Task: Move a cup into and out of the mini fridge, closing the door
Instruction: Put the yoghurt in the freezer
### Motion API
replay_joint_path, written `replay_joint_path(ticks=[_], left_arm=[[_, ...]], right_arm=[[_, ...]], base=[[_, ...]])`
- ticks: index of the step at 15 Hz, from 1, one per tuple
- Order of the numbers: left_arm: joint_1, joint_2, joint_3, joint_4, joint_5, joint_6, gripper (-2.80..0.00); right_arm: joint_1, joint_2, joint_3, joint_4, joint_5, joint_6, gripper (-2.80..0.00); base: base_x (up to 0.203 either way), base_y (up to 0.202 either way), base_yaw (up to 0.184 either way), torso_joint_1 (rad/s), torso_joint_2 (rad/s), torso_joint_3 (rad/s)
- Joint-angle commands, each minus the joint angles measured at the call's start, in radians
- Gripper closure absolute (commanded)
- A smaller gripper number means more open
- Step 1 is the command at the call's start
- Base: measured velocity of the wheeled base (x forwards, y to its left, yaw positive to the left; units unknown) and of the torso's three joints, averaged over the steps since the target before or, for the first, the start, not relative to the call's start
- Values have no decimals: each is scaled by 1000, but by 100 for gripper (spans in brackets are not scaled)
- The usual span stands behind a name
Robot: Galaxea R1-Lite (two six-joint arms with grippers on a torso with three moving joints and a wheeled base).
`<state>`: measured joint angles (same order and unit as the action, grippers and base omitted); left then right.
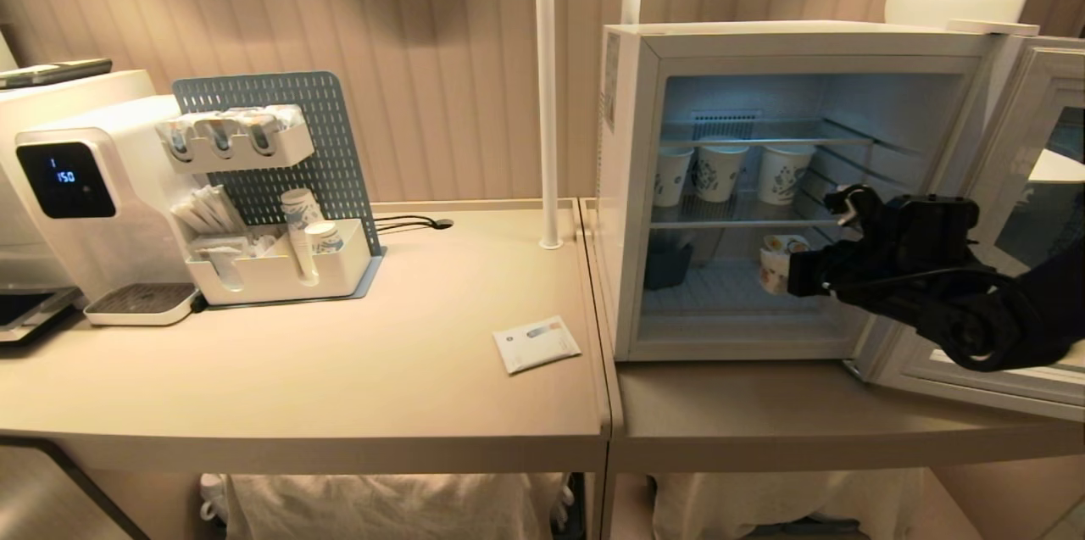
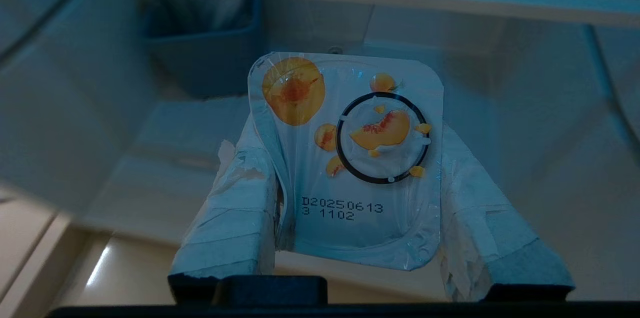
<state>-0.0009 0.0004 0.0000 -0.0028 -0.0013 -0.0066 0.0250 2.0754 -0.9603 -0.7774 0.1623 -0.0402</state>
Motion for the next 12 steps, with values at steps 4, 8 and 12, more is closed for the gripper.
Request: replay_joint_path(ticks=[4,8,12], left_arm=[[-1,0,2,0,0,-1,0],[-1,0,1,0,0,-1,0],[-1,0,2,0,1,-4,0]], right_arm=[[-2,217,-254,177,-26,17,0],[-2,265,-275,182,-53,16,0],[-2,276,-288,189,-62,17,0]], base=[[0,0,0,0,0,0],[0,0,0,0,0,0],[0,0,0,0,0,0]])
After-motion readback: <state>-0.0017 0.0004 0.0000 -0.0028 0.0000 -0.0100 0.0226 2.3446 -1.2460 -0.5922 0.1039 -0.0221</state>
